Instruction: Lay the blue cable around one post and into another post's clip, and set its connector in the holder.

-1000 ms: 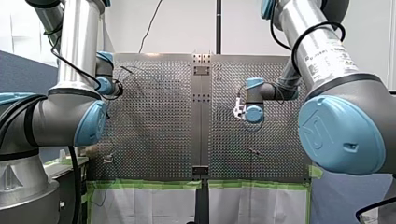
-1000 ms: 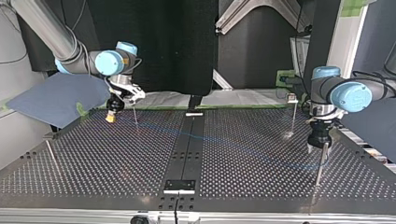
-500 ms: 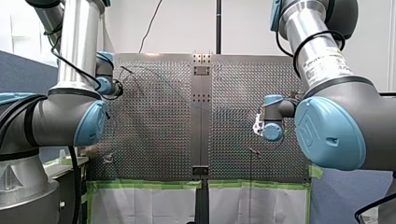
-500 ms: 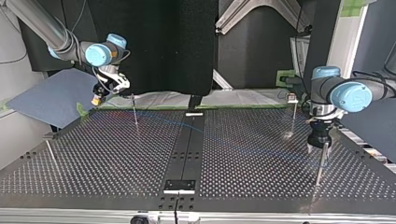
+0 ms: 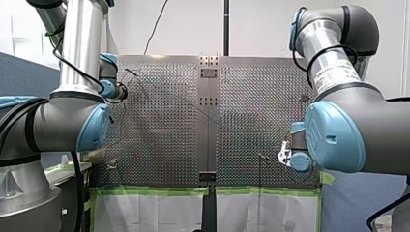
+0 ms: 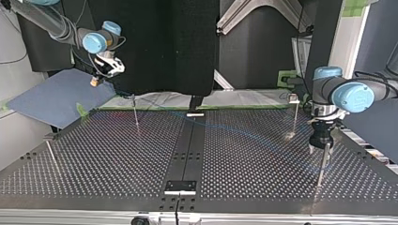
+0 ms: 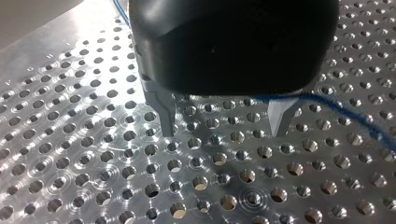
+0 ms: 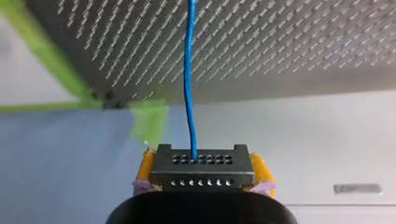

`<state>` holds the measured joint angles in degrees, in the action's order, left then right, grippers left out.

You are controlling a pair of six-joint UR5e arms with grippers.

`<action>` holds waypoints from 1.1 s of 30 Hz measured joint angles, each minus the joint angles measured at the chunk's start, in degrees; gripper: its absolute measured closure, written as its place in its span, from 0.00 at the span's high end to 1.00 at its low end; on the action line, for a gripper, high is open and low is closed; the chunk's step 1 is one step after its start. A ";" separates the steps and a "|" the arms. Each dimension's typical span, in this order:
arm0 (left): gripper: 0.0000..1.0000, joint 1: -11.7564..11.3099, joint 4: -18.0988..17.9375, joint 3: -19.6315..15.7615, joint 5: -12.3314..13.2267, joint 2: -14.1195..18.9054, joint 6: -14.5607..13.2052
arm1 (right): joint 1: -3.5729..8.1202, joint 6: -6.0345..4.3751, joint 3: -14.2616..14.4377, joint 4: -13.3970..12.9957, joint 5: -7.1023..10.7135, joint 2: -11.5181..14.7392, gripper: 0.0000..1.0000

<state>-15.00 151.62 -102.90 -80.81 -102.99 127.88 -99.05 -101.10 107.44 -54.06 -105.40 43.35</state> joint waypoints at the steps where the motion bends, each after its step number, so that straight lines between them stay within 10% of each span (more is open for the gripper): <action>1: 1.00 0.00 0.00 0.00 0.00 0.00 0.00 | 0.48 -0.09 0.48 -0.48 0.05 -0.39 0.00; 17: 1.00 0.00 0.09 0.00 0.00 -0.03 0.00 | 5.86 -0.09 7.75 -8.23 1.72 -7.76 0.00; 33: 1.00 0.01 0.08 0.00 0.00 -0.03 0.00 | 10.08 0.20 2.92 -7.97 6.29 -11.33 0.00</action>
<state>-14.98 151.71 -102.90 -80.81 -103.02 127.88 -88.98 -100.90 110.36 -62.03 -99.12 32.02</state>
